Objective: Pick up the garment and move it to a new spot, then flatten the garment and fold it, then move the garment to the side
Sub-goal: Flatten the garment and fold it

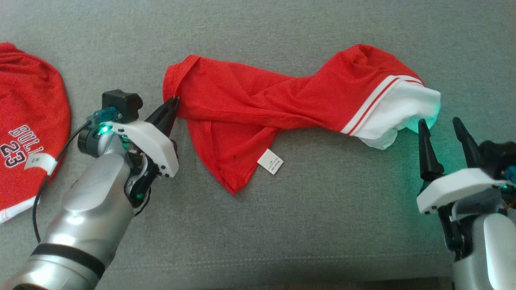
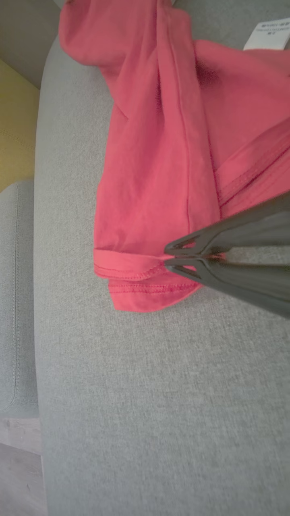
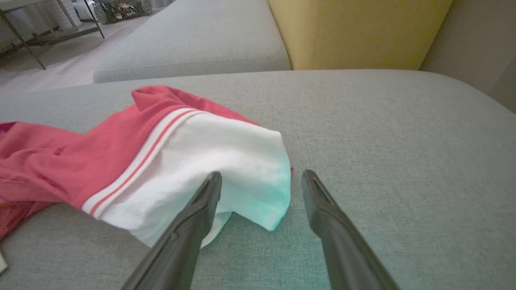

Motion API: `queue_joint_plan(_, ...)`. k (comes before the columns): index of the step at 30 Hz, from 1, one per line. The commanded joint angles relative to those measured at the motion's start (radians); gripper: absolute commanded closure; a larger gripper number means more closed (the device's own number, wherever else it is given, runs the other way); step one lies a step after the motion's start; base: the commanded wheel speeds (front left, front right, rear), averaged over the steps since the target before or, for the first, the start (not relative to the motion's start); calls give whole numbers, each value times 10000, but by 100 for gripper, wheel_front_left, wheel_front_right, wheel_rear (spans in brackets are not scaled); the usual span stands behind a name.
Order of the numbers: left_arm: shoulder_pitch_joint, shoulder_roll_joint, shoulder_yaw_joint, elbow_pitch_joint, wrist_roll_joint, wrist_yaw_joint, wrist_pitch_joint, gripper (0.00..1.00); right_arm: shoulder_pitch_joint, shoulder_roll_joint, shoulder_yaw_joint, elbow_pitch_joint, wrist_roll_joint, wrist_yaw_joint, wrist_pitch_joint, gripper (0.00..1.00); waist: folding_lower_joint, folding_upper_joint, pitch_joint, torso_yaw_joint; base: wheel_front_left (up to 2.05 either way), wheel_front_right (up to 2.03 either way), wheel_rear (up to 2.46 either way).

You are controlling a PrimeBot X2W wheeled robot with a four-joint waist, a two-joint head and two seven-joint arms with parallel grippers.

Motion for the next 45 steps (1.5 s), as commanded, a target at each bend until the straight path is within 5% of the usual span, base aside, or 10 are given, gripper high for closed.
queue_joint_plan(1,-558,359,206,-166,-105,-58,-132,100,-382,-117,171,-205,-89,-9,100,0,-1,0,48,66,0,0,0)
queue_joint_plan(14,-1026,415,-552,-79,-710,-59,-658,100,-1450,-566,-165,1170,22,-9,1231,0,-1,0,444,327,0,0,0)
queue_joint_plan(16,-1059,423,-617,-73,-778,-59,-724,100,-1542,-647,-55,1324,193,-9,1361,87,-1,0,460,356,0,0,0)
queue_joint_plan(17,-1068,430,-648,-72,-809,-59,-754,100,-1573,-679,20,1355,309,-9,1370,100,-1,0,459,366,0,0,0)
queue_joint_plan(27,-890,624,-514,-301,-898,-59,-925,100,-1413,-1075,319,1194,1007,-9,1037,100,-1,0,260,350,0,0,0)
queue_joint_plan(38,640,1425,2015,-4029,273,703,-935,100,-717,-898,169,-1425,1222,-9,61,100,-1,0,-668,317,0,0,0)
queue_joint_plan(45,1140,1931,2763,-6428,778,1165,-931,100,-1092,-907,5,-3207,1266,-9,-61,100,-1,0,-1387,478,0,0,0)
